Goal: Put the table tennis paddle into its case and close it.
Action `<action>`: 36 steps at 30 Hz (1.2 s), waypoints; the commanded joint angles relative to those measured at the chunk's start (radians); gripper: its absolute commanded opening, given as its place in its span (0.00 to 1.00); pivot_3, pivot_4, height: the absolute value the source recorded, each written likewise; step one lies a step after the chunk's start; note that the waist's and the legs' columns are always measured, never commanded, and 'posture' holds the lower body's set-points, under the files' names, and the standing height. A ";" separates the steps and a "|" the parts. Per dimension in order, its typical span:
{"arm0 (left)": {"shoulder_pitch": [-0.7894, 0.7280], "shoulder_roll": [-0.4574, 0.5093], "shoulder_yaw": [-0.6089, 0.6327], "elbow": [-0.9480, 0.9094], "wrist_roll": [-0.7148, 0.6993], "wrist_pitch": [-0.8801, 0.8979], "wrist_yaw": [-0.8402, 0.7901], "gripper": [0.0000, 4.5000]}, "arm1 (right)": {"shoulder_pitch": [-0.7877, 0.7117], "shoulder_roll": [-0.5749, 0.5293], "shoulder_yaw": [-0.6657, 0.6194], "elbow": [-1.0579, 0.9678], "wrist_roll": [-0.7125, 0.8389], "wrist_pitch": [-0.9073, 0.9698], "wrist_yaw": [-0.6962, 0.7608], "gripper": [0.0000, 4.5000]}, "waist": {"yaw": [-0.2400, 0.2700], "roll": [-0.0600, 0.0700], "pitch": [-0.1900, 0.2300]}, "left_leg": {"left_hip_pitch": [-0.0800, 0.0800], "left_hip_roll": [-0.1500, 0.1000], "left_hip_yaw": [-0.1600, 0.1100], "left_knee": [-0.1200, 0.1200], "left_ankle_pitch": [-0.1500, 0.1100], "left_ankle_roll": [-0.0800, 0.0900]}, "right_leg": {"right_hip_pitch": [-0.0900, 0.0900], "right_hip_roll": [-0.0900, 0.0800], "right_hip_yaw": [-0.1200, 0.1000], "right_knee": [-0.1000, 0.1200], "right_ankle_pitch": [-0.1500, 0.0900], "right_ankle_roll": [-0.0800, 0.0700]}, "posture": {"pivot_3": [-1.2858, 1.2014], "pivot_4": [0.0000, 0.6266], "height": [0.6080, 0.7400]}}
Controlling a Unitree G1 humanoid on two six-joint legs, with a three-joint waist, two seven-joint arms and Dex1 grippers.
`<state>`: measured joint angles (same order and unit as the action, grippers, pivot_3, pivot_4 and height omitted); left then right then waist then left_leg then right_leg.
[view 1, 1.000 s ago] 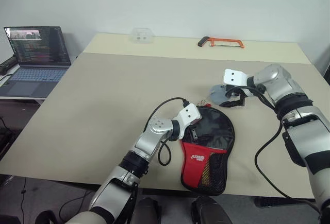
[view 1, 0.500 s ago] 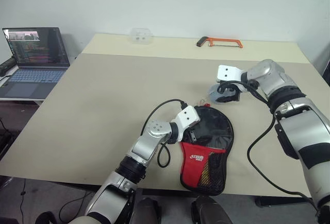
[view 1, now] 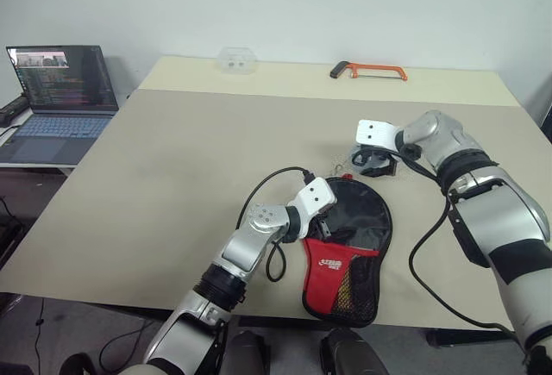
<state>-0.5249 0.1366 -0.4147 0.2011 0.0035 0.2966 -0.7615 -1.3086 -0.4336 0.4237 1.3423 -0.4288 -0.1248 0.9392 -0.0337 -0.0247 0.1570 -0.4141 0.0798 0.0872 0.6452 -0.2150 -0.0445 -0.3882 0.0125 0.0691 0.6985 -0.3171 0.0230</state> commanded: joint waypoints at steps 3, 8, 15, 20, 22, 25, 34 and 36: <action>0.018 -0.045 -0.058 0.065 0.049 0.008 0.043 0.99 | 0.007 0.013 -0.021 0.003 -0.005 0.016 -0.026 1.00 | 0.003 0.000 0.000 | 0.000 0.000 0.000 0.000 0.000 0.000 | 0.000 0.000 0.000 0.000 0.000 0.000 | 0.52 0.24 1.00; 0.002 -0.083 -0.056 0.102 0.068 0.000 0.081 0.99 | 0.023 0.011 -0.020 0.007 -0.015 0.025 -0.045 1.00 | 0.003 0.000 0.000 | 0.000 -0.001 0.000 0.000 0.000 0.000 | 0.001 -0.001 -0.001 0.000 0.000 0.000 | 0.52 0.24 1.00; -0.019 -0.093 -0.058 0.127 0.083 -0.015 0.083 1.00 | 0.041 0.000 -0.015 0.012 -0.041 0.035 -0.093 0.86 | 0.004 0.001 -0.001 | 0.001 -0.001 -0.001 0.000 0.000 0.000 | 0.002 -0.001 -0.001 0.000 0.000 0.000 | 0.52 0.24 1.00; -0.038 -0.095 -0.056 0.146 0.085 -0.025 0.081 1.00 | 0.043 -0.004 -0.017 0.013 -0.043 0.034 -0.106 0.50 | 0.004 0.001 -0.001 | 0.001 -0.001 -0.001 0.000 0.000 0.000 | 0.002 -0.001 -0.001 0.000 0.000 0.000 | 0.52 0.24 1.00; -0.045 -0.098 -0.054 0.155 0.086 -0.030 0.081 1.00 | 0.042 -0.004 -0.030 0.013 -0.030 0.038 -0.097 0.36 | 0.003 0.001 -0.001 | 0.002 -0.001 -0.001 0.000 0.000 0.000 | 0.002 -0.001 -0.001 0.000 0.000 0.000 | 0.52 0.24 1.00; -0.051 -0.100 -0.053 0.163 0.087 -0.035 0.080 1.00 | 0.040 -0.005 -0.041 0.012 -0.021 0.042 -0.086 0.19 | 0.003 0.001 -0.001 | 0.002 -0.001 -0.001 0.000 0.000 0.000 | 0.003 -0.001 -0.001 0.000 0.000 0.000 | 0.52 0.24 1.00; -0.061 -0.112 -0.065 0.189 0.100 -0.053 0.081 1.00 | 0.004 -0.047 -0.104 -0.018 0.020 0.003 -0.065 0.09 | 0.003 0.001 -0.001 | 0.004 -0.001 -0.001 0.000 0.000 0.000 | 0.005 -0.001 -0.001 -0.001 0.000 0.000 | 0.52 0.24 1.00; -0.065 -0.113 -0.071 0.199 0.110 -0.065 0.080 1.00 | 0.006 -0.061 -0.127 -0.026 0.033 -0.005 -0.075 0.09 | 0.004 0.001 -0.001 | 0.004 -0.001 -0.001 -0.001 0.000 0.000 | 0.005 -0.001 -0.001 -0.001 0.000 0.000 | 0.52 0.24 1.00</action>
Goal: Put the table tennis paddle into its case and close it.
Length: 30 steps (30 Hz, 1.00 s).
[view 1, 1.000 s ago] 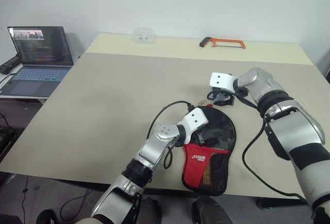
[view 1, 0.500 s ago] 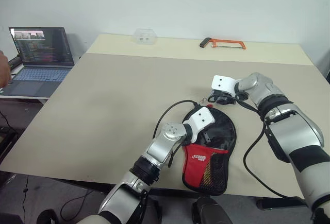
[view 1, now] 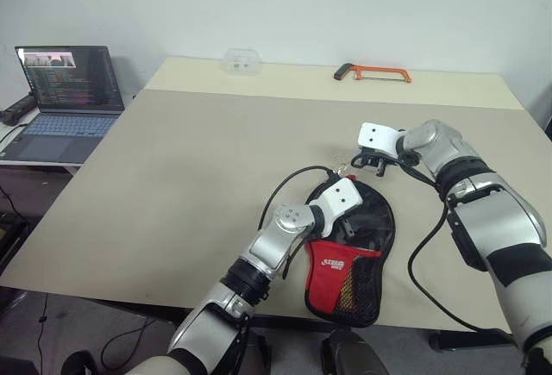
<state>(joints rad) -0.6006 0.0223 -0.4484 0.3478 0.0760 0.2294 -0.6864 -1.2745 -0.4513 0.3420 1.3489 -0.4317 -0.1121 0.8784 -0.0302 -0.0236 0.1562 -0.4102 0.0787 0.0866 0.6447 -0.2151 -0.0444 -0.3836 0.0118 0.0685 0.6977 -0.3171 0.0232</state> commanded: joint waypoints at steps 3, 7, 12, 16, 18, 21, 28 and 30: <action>0.008 -0.005 -0.038 0.063 0.038 -0.007 0.001 1.00 | -0.009 -0.074 -0.049 -0.042 0.033 -0.033 -0.042 0.09 | 0.001 0.000 0.000 | 0.000 0.000 0.000 0.000 0.000 0.000 | 0.000 0.000 0.000 0.000 0.000 0.000 | 0.52 0.24 1.00; -0.004 -0.015 -0.048 0.083 0.041 -0.023 -0.013 1.00 | 0.017 -0.122 -0.037 -0.037 0.007 -0.033 -0.121 0.09 | 0.003 0.000 0.000 | 0.000 -0.001 0.000 0.000 0.000 0.000 | 0.000 -0.001 0.000 0.000 0.000 0.000 | 0.52 0.24 1.00; -0.020 -0.024 -0.063 0.103 0.046 -0.045 -0.028 1.00 | 0.042 -0.187 -0.036 -0.034 -0.015 -0.025 -0.197 0.09 | 0.004 0.001 0.001 | -0.002 -0.003 0.000 0.000 0.000 0.000 | -0.001 -0.003 0.000 -0.001 0.000 0.000 | 0.52 0.24 1.00; -0.028 -0.029 -0.067 0.120 0.049 -0.057 -0.032 1.00 | 0.074 -0.240 -0.037 -0.047 -0.012 -0.033 -0.160 0.09 | 0.004 0.001 0.001 | -0.003 -0.003 -0.001 0.000 0.000 0.000 | -0.001 -0.003 0.000 -0.002 0.000 0.000 | 0.52 0.24 1.00; -0.036 -0.030 -0.066 0.132 0.049 -0.062 -0.032 1.00 | 0.099 -0.275 -0.032 -0.070 -0.011 -0.053 -0.106 0.08 | 0.005 0.002 0.001 | -0.003 -0.003 0.000 0.000 0.000 0.000 | -0.001 -0.003 0.000 -0.002 0.000 0.000 | 0.52 0.24 1.00; -0.047 -0.032 -0.064 0.152 0.050 -0.070 -0.031 1.00 | 0.155 -0.324 -0.042 -0.150 0.017 -0.079 0.022 0.08 | 0.004 0.003 0.002 | -0.004 -0.004 -0.001 0.000 0.000 0.000 | -0.001 -0.003 0.000 -0.002 0.000 0.001 | 0.52 0.24 1.00; -0.072 -0.042 -0.066 0.199 0.056 -0.095 -0.027 1.00 | 0.412 -0.434 -0.086 -0.593 0.116 0.025 0.254 0.08 | 0.004 0.003 0.001 | -0.003 -0.005 -0.003 0.000 0.000 0.001 | 0.000 -0.003 -0.001 -0.003 0.000 0.002 | 0.52 0.24 1.00; -0.077 -0.044 -0.067 0.210 0.057 -0.102 -0.028 1.00 | 0.495 -0.461 -0.104 -0.735 0.143 0.091 0.293 0.08 | 0.003 0.003 0.001 | -0.003 -0.004 -0.003 0.000 0.000 0.001 | 0.001 -0.003 -0.002 -0.004 0.000 0.002 | 0.52 0.24 1.00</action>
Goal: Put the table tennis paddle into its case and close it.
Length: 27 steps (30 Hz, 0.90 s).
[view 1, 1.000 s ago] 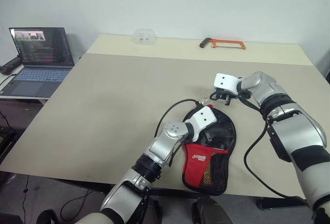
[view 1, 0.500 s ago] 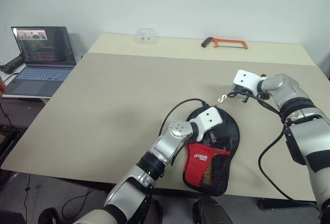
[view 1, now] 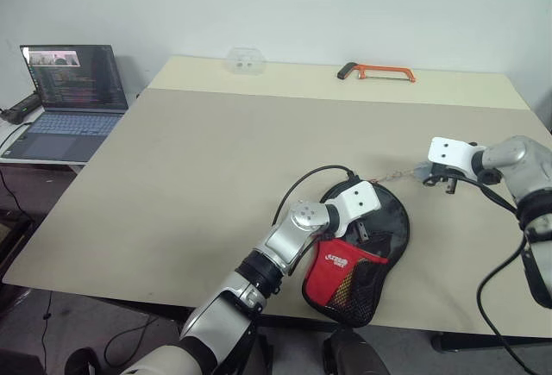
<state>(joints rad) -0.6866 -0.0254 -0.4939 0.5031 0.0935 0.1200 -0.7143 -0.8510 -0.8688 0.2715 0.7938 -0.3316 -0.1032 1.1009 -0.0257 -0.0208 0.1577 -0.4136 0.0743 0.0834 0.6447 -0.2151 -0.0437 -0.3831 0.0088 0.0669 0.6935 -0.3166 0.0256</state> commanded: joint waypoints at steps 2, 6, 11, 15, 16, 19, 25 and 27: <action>0.007 0.003 -0.022 0.061 0.040 0.003 -0.002 1.00 | 0.139 -0.067 -0.050 -0.286 0.054 0.136 0.081 0.08 | -0.001 0.000 0.000 | 0.000 0.000 0.000 0.000 0.000 0.000 | 0.001 0.000 -0.001 0.000 0.000 0.000 | 0.52 0.24 1.00; 0.009 0.004 -0.023 0.068 0.038 -0.004 -0.009 1.00 | 0.220 -0.110 -0.073 -0.380 0.053 0.201 0.069 0.08 | -0.002 0.000 0.000 | 0.003 0.000 -0.001 0.000 0.000 0.000 | 0.004 0.000 -0.001 -0.002 0.000 0.000 | 0.52 0.24 1.00; 0.008 0.005 -0.023 0.073 0.037 -0.008 -0.014 1.00 | 0.276 -0.159 -0.091 -0.417 0.052 0.219 0.064 0.08 | 0.001 0.000 0.000 | 0.003 0.000 0.000 -0.001 0.000 0.001 | 0.006 0.000 -0.002 -0.005 0.000 0.000 | 0.52 0.24 1.00; 0.003 0.004 -0.018 0.082 0.038 -0.010 -0.016 1.00 | 0.311 -0.190 -0.104 -0.438 0.067 0.228 0.063 0.08 | 0.005 0.000 0.000 | 0.003 0.001 0.000 -0.001 -0.002 0.002 | 0.010 0.000 -0.005 -0.012 0.000 0.000 | 0.52 0.24 1.00; 0.003 0.005 -0.017 0.083 0.038 -0.010 -0.017 1.00 | 0.315 -0.198 -0.107 -0.431 0.068 0.230 0.056 0.08 | 0.006 0.000 0.000 | 0.003 0.001 0.000 -0.001 -0.002 0.003 | 0.010 0.000 -0.005 -0.013 0.000 0.000 | 0.52 0.24 1.00; 0.003 0.008 -0.015 0.084 0.038 -0.010 -0.020 1.00 | 0.326 -0.229 -0.115 -0.409 0.071 0.224 0.044 0.08 | 0.011 0.000 0.000 | 0.002 0.001 0.000 -0.001 -0.003 0.004 | 0.010 0.000 -0.004 -0.013 0.000 0.000 | 0.52 0.24 1.00; 0.004 0.017 -0.011 0.085 0.038 -0.009 -0.022 1.00 | 0.391 -0.297 -0.145 -0.440 0.103 0.228 0.073 0.08 | 0.022 0.000 0.000 | 0.003 0.000 0.000 -0.001 -0.003 0.004 | 0.010 -0.001 -0.004 -0.013 0.000 0.001 | 0.52 0.24 1.00; 0.005 0.020 -0.009 0.083 0.039 -0.007 -0.021 1.00 | 0.447 -0.336 -0.170 -0.480 0.136 0.232 0.104 0.08 | 0.026 0.000 0.000 | 0.003 0.000 0.000 -0.001 -0.003 0.004 | 0.010 -0.001 -0.004 -0.013 0.000 0.001 | 0.52 0.24 1.00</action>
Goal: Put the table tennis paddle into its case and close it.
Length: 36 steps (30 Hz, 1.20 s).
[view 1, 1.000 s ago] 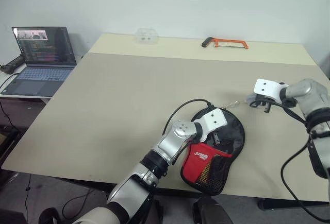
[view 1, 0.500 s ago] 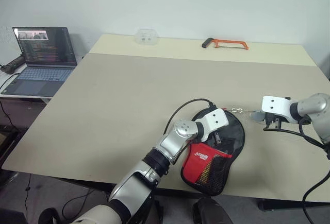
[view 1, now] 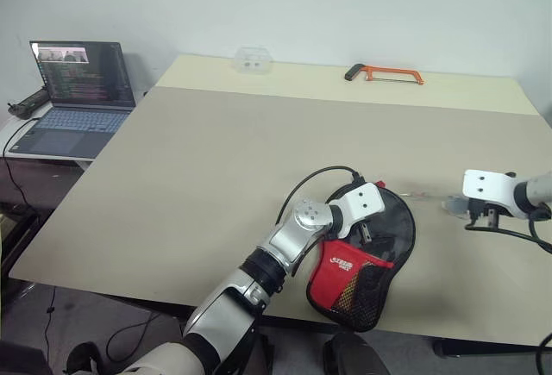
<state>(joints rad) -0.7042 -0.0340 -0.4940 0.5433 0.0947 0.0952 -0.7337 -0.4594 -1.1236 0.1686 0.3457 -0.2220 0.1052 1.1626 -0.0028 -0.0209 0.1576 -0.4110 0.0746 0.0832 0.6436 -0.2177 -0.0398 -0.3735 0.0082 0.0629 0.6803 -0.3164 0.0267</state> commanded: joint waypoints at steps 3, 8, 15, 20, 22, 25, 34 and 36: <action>0.025 0.033 -0.006 0.041 0.037 0.019 0.000 1.00 | 0.165 -0.141 -0.121 -0.127 0.099 0.054 0.107 0.08 | 0.007 0.000 0.000 | -0.001 0.000 0.000 0.000 0.000 0.000 | 0.000 0.000 0.000 0.000 0.000 0.000 | 0.52 0.24 1.00; 0.024 0.037 -0.005 0.049 0.039 0.015 0.001 1.00 | 0.350 -0.203 -0.213 -0.343 0.201 0.146 0.174 0.08 | 0.005 0.001 0.000 | -0.001 -0.002 -0.001 0.000 0.000 0.000 | 0.000 -0.001 -0.001 0.000 0.000 0.001 | 0.52 0.24 1.00; 0.015 0.024 -0.016 0.072 0.048 0.004 0.001 1.00 | 0.514 -0.202 -0.248 -0.669 0.280 0.286 0.197 0.08 | 0.000 -0.003 0.001 | 0.000 -0.002 -0.004 0.000 0.000 0.000 | 0.001 -0.001 0.000 0.000 -0.001 0.006 | 0.52 0.24 1.00; 0.008 0.015 -0.020 0.083 0.052 0.002 -0.001 1.00 | 0.548 -0.185 -0.228 -0.814 0.323 0.359 0.194 0.08 | 0.001 -0.004 0.001 | 0.000 -0.003 -0.004 0.000 0.000 0.001 | 0.001 -0.001 0.000 0.000 -0.002 0.007 | 0.52 0.24 1.00; 0.007 0.016 -0.022 0.084 0.054 0.003 -0.003 1.00 | 0.568 -0.185 -0.217 -0.876 0.343 0.372 0.200 0.08 | 0.001 -0.004 0.001 | 0.000 -0.003 -0.005 0.000 0.000 0.001 | 0.001 -0.001 -0.001 0.000 -0.002 0.007 | 0.52 0.24 1.00; 0.008 0.018 -0.022 0.084 0.056 0.004 -0.004 1.00 | 0.581 -0.187 -0.196 -0.942 0.363 0.385 0.203 0.08 | 0.001 -0.004 0.001 | 0.000 -0.003 -0.005 0.000 -0.001 0.001 | 0.001 -0.001 -0.001 -0.001 -0.002 0.007 | 0.52 0.24 1.00; 0.011 0.024 -0.024 0.083 0.060 0.005 -0.006 1.00 | 0.595 -0.200 -0.162 -1.059 0.415 0.395 0.229 0.08 | 0.001 -0.004 0.001 | -0.001 -0.003 -0.006 0.000 -0.001 0.001 | 0.001 -0.001 -0.002 -0.001 -0.002 0.007 | 0.52 0.24 1.00; 0.012 0.024 -0.025 0.082 0.061 0.006 -0.006 1.00 | 0.603 -0.204 -0.157 -1.081 0.423 0.392 0.233 0.08 | 0.000 -0.005 0.001 | -0.001 -0.003 -0.006 0.000 -0.001 0.001 | 0.001 -0.001 -0.001 -0.001 -0.002 0.007 | 0.52 0.24 1.00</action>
<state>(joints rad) -0.7175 -0.0257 -0.4856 0.5725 0.1037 0.0772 -0.7350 0.1395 -1.3121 0.0094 -0.6803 0.1631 0.5044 1.3648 -0.0023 -0.0257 0.1583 -0.4116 0.0717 0.0772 0.6442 -0.2183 -0.0389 -0.3724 0.0071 0.0615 0.6798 -0.3182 0.0333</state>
